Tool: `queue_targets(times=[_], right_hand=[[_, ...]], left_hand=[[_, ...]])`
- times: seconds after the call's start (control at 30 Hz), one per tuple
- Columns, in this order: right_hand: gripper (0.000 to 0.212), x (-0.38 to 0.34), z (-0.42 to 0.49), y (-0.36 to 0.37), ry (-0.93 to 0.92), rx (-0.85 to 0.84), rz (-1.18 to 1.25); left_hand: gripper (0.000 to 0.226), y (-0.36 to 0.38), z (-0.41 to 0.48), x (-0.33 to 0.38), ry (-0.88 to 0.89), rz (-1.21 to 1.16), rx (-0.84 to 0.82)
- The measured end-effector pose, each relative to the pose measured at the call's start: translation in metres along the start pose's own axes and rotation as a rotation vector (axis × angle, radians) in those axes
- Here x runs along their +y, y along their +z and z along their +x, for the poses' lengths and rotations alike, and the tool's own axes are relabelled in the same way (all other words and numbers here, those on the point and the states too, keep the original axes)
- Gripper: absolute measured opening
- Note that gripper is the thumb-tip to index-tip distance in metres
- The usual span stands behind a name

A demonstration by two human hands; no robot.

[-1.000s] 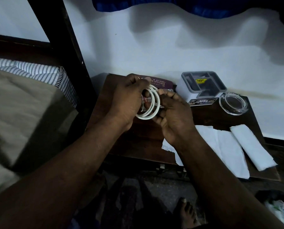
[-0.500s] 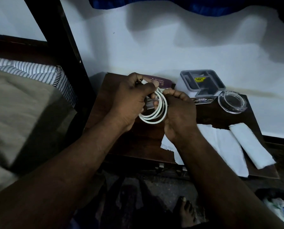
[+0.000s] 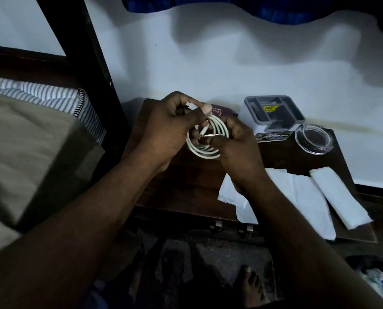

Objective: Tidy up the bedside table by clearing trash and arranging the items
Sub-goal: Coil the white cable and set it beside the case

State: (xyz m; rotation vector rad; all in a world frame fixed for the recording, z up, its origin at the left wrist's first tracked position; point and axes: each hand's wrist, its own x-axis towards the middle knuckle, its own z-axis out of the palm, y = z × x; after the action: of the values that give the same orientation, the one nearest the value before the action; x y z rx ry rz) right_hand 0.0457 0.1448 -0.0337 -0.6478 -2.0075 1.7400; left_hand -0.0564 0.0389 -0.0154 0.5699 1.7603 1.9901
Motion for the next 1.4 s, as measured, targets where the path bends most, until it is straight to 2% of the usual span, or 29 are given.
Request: queue_targets(times=[0.13,0.2,0.27,0.33,0.5,0.63,0.73,0.83,0.9,1.0,1.1,1.27,1.4], right_hand=[[0.042,0.0,0.0,0.0,0.117,0.009,0.295],[0.039,-0.001,0.001,0.0,0.163,0.003,0.361],[0.03,0.0,0.001,0.0,0.187,-0.015,0.43],[0.026,0.003,0.001,0.001,0.185,-0.022,0.486],[0.027,0.002,0.004,0.001,0.133,0.12,0.339],[0.039,0.0,0.002,0.001,-0.142,0.182,0.041],[0.024,0.003,0.0,0.003,-0.28,0.259,-0.139],[0.011,0.006,0.002,0.006,-0.21,0.351,-0.085],[0.01,0.007,0.004,0.007,-0.119,0.369,0.005],[0.016,0.008,0.006,0.009,-0.069,0.414,-0.012],[0.026,0.008,0.005,0.016,-0.073,0.381,-0.015],[0.03,0.003,0.0,0.029,-0.105,0.339,-0.035],[0.022,0.005,0.003,0.032,-0.107,0.3,-0.109]], left_hand=[[0.014,-0.003,0.004,-0.008,0.092,0.239,0.019],[0.018,-0.004,0.005,-0.008,0.097,0.303,-0.014],[0.017,-0.005,0.002,-0.005,0.059,0.225,-0.109],[0.019,-0.005,-0.001,0.001,-0.063,0.057,-0.172],[0.011,-0.013,0.001,0.007,-0.242,-0.173,-0.109],[0.007,-0.013,0.002,0.004,-0.322,-0.227,-0.064],[0.004,-0.016,0.006,0.002,-0.348,-0.243,-0.075],[0.013,-0.018,0.006,0.004,-0.315,-0.204,-0.152],[0.022,-0.018,0.004,0.005,-0.298,-0.156,-0.232],[0.031,-0.017,0.003,0.001,-0.284,-0.02,-0.308],[0.024,-0.016,0.004,-0.01,-0.153,0.147,-0.232],[0.02,-0.021,0.007,-0.016,0.234,0.69,-0.111],[0.016,-0.031,0.009,-0.014,0.305,0.824,-0.083]])
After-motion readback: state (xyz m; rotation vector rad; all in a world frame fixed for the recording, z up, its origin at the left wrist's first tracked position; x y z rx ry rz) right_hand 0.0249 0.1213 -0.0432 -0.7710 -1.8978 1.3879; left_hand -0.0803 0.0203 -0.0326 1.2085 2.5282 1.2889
